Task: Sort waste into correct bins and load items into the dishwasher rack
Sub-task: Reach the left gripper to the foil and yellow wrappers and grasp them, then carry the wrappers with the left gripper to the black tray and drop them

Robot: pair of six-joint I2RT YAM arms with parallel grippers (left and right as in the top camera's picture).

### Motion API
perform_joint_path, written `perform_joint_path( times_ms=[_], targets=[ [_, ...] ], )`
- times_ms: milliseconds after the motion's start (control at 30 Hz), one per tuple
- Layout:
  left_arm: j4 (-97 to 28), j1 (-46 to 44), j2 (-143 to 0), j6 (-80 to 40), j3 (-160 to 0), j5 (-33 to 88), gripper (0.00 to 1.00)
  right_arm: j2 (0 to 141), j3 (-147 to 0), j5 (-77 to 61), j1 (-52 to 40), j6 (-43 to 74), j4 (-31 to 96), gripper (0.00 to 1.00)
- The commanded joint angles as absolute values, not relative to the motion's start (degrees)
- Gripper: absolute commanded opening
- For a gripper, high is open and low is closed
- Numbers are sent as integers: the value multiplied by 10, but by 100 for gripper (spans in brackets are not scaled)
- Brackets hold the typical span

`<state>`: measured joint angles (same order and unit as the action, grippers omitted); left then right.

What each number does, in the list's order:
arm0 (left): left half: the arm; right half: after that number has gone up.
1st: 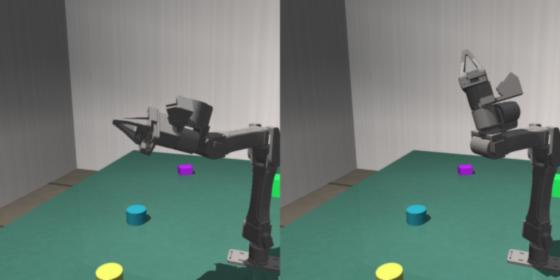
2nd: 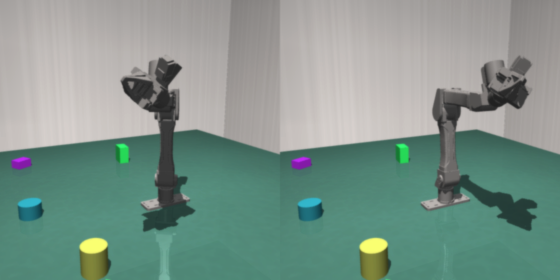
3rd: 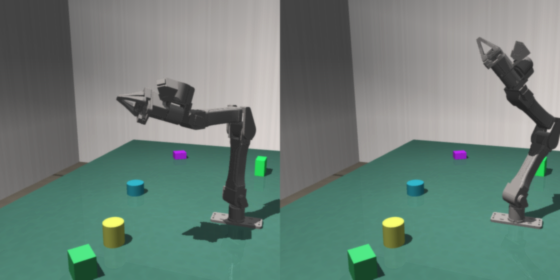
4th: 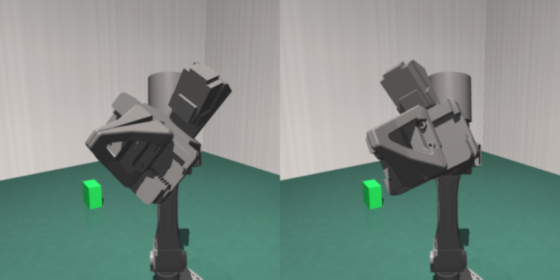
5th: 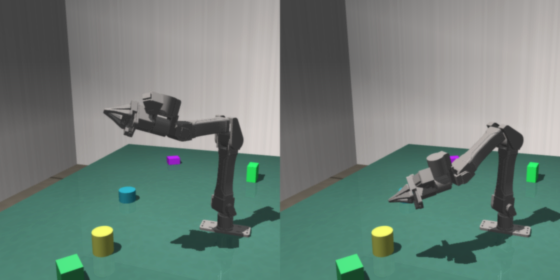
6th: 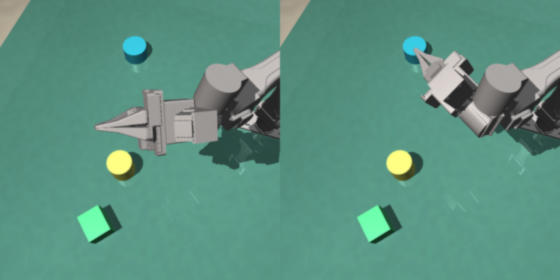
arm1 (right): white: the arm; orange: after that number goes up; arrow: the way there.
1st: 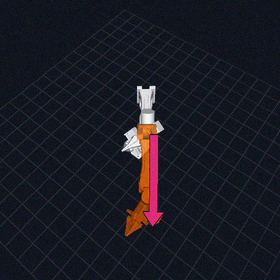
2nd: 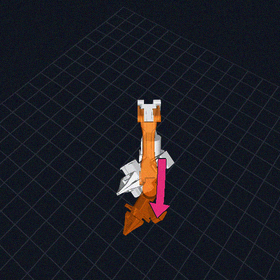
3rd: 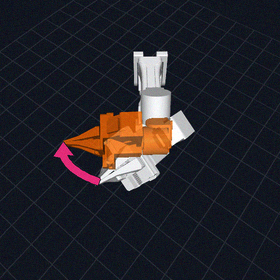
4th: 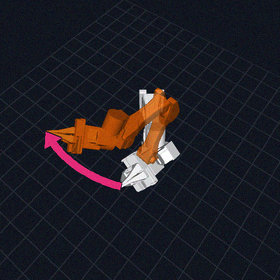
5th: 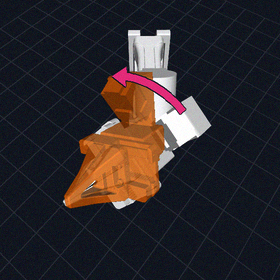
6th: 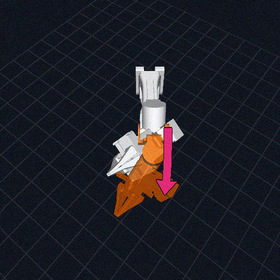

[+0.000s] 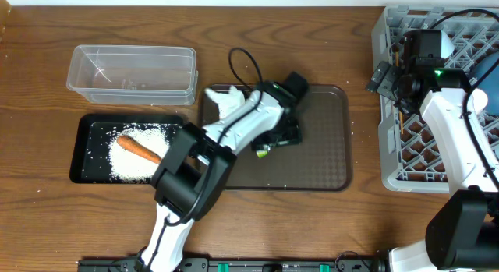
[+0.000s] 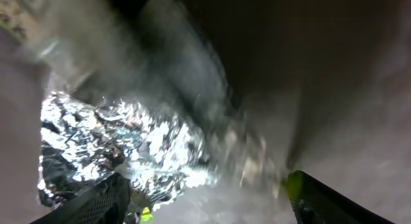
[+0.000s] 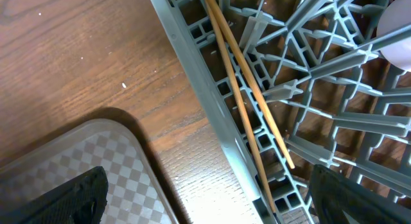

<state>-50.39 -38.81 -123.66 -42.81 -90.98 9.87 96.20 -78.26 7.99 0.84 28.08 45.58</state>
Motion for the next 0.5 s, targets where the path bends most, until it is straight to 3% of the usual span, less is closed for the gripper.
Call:
perform_joint_path(
  times_ms=[0, 300, 467],
  targets=[
    [-505, -390, -1244, -451, -903, 60, 81, 962, -782, 88, 10, 288, 457, 99],
    [-505, -389, -1244, -453, -899, -34, 80, 962, -782, 88, 10, 288, 457, 99],
    [-492, -390, -1244, -453, -876, -42, 59, 962, -782, 88, 10, 288, 457, 99]
  ],
)
